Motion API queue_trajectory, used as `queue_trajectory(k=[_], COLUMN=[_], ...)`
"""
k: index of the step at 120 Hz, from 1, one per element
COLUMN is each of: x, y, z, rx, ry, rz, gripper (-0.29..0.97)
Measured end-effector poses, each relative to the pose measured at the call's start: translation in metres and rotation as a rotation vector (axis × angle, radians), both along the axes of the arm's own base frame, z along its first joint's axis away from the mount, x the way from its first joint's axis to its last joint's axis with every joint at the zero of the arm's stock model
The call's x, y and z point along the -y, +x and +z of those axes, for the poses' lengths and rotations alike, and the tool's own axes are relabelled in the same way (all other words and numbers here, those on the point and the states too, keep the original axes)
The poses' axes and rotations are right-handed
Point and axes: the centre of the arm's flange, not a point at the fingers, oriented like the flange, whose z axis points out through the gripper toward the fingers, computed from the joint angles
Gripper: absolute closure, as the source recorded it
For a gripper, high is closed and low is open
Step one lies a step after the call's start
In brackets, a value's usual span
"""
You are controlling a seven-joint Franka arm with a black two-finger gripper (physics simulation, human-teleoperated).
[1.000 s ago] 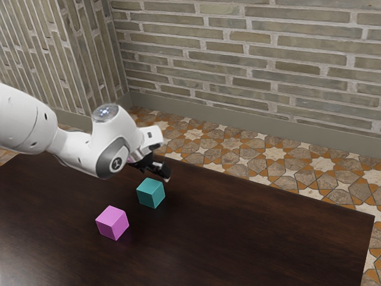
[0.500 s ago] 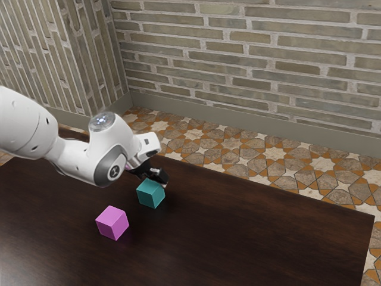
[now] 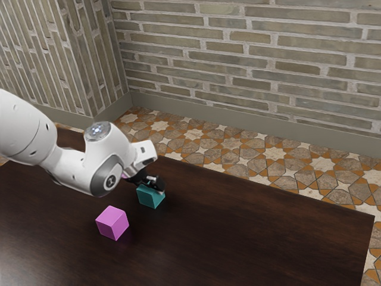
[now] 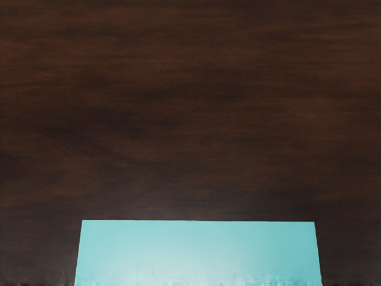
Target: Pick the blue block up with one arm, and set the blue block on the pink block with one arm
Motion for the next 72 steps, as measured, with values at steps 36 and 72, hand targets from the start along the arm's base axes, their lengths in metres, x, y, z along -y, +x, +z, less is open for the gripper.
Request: queue_trajectory(k=[36, 72], x=[-0.001, -0.0036], y=[-0.0015, -0.0054], z=[0.0009, 0.0004], rx=[0.022, 0.022], ry=[0.0, 0.0], rz=[0.003, 0.007], gripper=[0.0, 0.01])
